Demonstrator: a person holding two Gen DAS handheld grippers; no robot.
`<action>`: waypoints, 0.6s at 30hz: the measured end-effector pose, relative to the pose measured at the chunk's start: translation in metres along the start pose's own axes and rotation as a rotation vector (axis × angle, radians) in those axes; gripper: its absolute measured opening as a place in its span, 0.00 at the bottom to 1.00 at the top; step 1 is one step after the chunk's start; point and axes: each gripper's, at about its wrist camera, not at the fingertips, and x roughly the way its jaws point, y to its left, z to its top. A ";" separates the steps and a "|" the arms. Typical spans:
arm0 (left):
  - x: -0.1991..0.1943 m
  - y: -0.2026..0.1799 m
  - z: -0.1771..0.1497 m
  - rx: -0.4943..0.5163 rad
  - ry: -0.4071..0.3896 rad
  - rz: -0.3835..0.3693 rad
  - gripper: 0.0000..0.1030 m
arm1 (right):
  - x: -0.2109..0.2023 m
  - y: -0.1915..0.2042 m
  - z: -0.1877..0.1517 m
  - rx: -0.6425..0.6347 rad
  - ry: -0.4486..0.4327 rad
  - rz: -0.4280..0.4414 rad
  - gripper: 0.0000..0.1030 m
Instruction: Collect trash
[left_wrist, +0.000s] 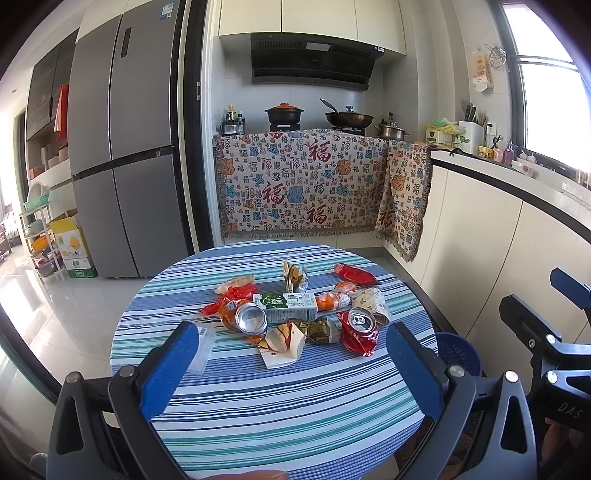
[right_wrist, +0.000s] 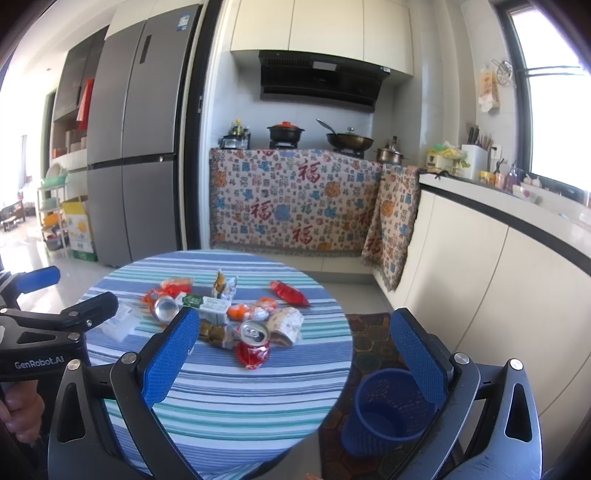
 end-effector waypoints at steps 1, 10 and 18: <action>0.000 0.000 0.000 0.000 0.001 -0.002 1.00 | 0.000 -0.001 -0.001 0.001 0.001 0.000 1.00; 0.005 0.014 -0.001 -0.024 0.011 0.002 1.00 | 0.000 -0.003 -0.005 0.000 -0.007 -0.007 1.00; 0.025 0.053 -0.015 -0.069 0.047 -0.018 1.00 | 0.009 -0.006 -0.014 0.010 0.009 -0.008 1.00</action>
